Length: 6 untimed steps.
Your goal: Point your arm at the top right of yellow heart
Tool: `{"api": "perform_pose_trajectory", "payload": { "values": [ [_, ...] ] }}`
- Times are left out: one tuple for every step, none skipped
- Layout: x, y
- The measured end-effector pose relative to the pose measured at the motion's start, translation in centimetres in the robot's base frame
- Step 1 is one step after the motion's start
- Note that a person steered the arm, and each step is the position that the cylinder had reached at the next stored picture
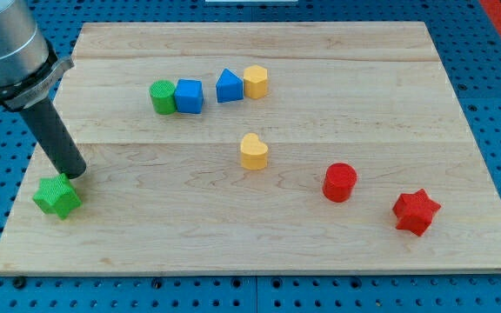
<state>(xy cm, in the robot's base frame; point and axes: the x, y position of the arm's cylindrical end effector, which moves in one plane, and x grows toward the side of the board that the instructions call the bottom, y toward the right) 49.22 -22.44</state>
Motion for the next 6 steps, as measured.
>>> {"api": "perform_pose_trajectory", "payload": {
  "values": [
    [-0.3,6.5],
    [0.4,15.9],
    [0.4,24.4],
    [-2.8,28.3],
    [-4.5,26.3],
    [-4.3,19.8]
  ]
}}
